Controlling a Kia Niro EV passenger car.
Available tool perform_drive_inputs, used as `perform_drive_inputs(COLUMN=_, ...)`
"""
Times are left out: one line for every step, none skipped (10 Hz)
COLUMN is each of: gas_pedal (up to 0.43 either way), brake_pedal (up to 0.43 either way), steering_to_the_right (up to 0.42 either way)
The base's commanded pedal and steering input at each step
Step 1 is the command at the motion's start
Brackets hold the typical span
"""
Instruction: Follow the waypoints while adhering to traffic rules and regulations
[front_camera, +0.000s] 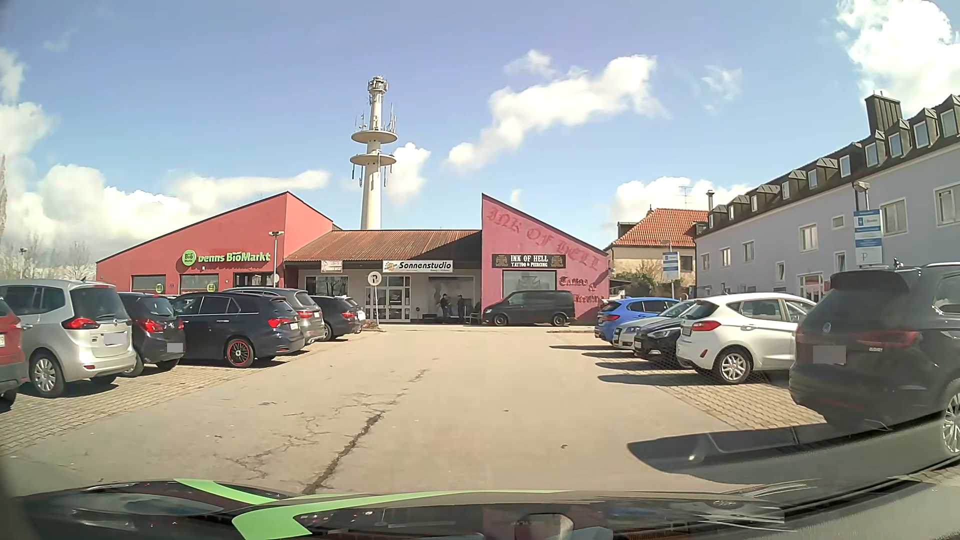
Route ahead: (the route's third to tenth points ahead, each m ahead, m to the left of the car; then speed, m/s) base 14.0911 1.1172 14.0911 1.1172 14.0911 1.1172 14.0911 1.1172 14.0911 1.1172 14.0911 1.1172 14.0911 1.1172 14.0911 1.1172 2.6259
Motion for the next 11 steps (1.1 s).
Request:
perform_drive_inputs(gas_pedal=0.039, brake_pedal=0.0, steering_to_the_right=0.096)
perform_drive_inputs(gas_pedal=0.039, brake_pedal=0.0, steering_to_the_right=0.087)
perform_drive_inputs(gas_pedal=0.039, brake_pedal=0.0, steering_to_the_right=0.076)
perform_drive_inputs(gas_pedal=0.047, brake_pedal=0.0, steering_to_the_right=0.061)
perform_drive_inputs(gas_pedal=0.047, brake_pedal=0.0, steering_to_the_right=0.049)
perform_drive_inputs(gas_pedal=0.047, brake_pedal=0.0, steering_to_the_right=0.034)
perform_drive_inputs(gas_pedal=0.047, brake_pedal=0.0, steering_to_the_right=0.016)
perform_drive_inputs(gas_pedal=0.047, brake_pedal=0.0, steering_to_the_right=0.0)
perform_drive_inputs(gas_pedal=0.047, brake_pedal=0.0, steering_to_the_right=-0.018)
perform_drive_inputs(gas_pedal=0.047, brake_pedal=0.0, steering_to_the_right=-0.029)
perform_drive_inputs(gas_pedal=0.047, brake_pedal=0.0, steering_to_the_right=-0.036)
